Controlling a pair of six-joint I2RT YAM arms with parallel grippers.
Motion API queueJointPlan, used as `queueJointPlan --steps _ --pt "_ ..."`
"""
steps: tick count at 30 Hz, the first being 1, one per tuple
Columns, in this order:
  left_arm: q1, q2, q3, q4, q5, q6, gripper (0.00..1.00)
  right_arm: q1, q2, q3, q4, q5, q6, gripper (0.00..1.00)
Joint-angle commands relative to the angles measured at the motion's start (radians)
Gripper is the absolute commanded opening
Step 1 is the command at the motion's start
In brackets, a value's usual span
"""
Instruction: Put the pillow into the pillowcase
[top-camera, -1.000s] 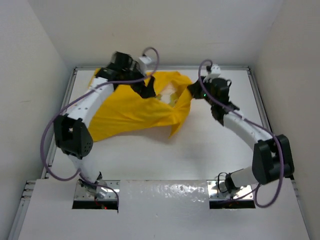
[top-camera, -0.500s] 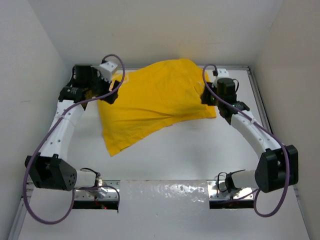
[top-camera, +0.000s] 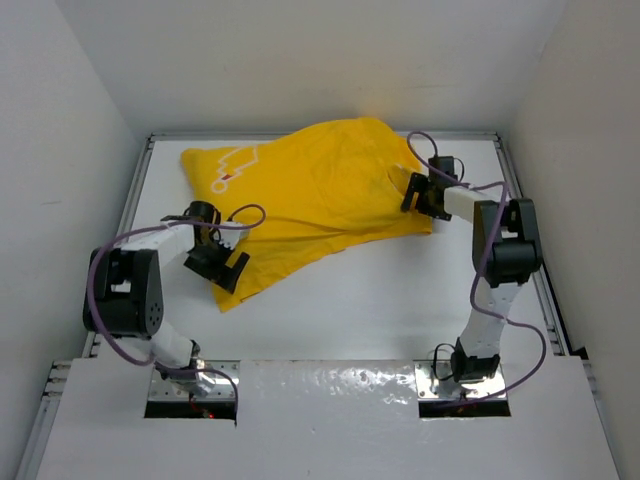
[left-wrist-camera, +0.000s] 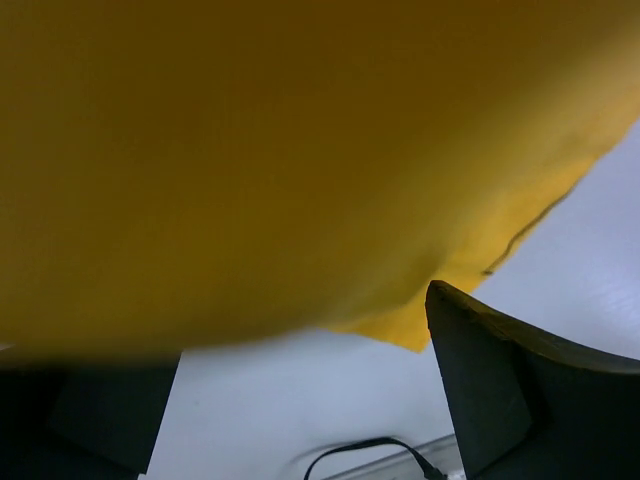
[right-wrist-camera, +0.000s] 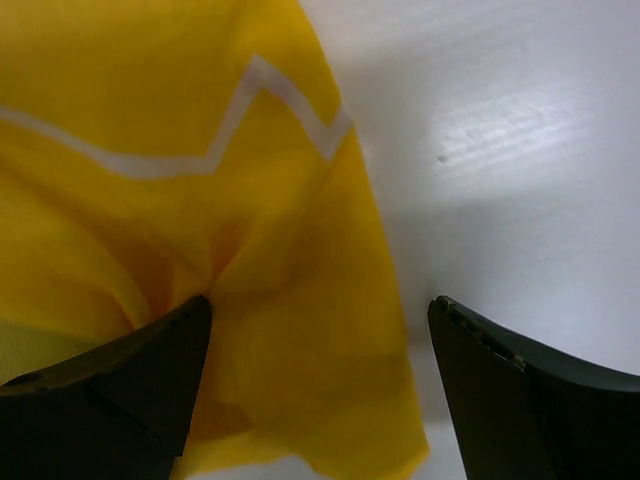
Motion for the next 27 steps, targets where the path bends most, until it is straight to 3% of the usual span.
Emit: queueJointPlan --steps 1,2,3,5,6,7,8,9,10,12,13,14,15,17,22,27 --pt "-0.008 0.083 0.008 0.094 0.026 0.039 1.00 0.006 0.094 0.096 -0.015 -0.021 -0.006 0.86" --pt "-0.008 0.115 0.007 0.115 0.038 0.041 1.00 0.001 0.110 0.128 -0.043 -0.052 0.002 0.82" --pt "-0.009 0.132 0.005 0.124 0.047 0.048 0.92 0.000 0.117 0.139 -0.058 -0.079 0.006 0.68" --pt "-0.012 0.196 0.019 0.121 0.072 0.056 0.69 0.000 0.096 0.109 -0.051 -0.086 0.026 0.53" --pt "-0.012 0.212 0.025 0.121 0.072 0.053 0.44 0.000 0.082 0.097 -0.054 -0.090 0.030 0.50" --pt "-0.012 0.222 0.028 0.127 0.073 0.051 0.31 0.000 0.066 0.069 -0.063 -0.092 0.028 0.47" --pt "-0.012 0.227 0.027 0.133 0.073 0.041 0.00 0.000 0.020 0.049 -0.071 -0.092 0.028 0.41" --pt "-0.009 0.212 0.020 0.156 0.069 0.033 0.00 0.000 -0.037 -0.006 -0.058 -0.092 0.025 0.30" --pt "-0.009 0.201 0.016 0.167 0.070 0.025 0.00 0.000 -0.065 -0.035 -0.058 -0.081 0.025 0.26" --pt "-0.006 0.169 0.011 0.183 0.078 0.007 0.00 0.000 -0.122 -0.084 -0.055 -0.047 0.022 0.30" --pt "-0.006 0.129 0.011 0.196 0.078 -0.002 0.00 0.000 -0.148 -0.124 -0.057 -0.024 0.014 0.39" --pt "-0.005 0.108 0.010 0.204 0.075 -0.011 0.00 0.000 -0.172 -0.140 -0.061 -0.018 0.008 0.73" --pt "-0.003 0.086 0.008 0.215 0.057 -0.027 0.00 0.000 -0.216 -0.172 -0.071 -0.020 0.002 0.81" --pt "0.002 0.014 0.001 0.235 0.004 -0.053 0.00 0.000 -0.258 -0.212 -0.062 -0.053 0.002 0.86" --pt "0.032 -0.066 -0.081 0.408 -0.226 -0.051 0.00 0.027 -0.363 -0.405 0.093 -0.139 0.045 0.87" --pt "0.032 -0.035 -0.062 0.348 -0.097 -0.018 0.00 0.050 -0.211 -0.307 0.103 -0.211 0.074 0.85"
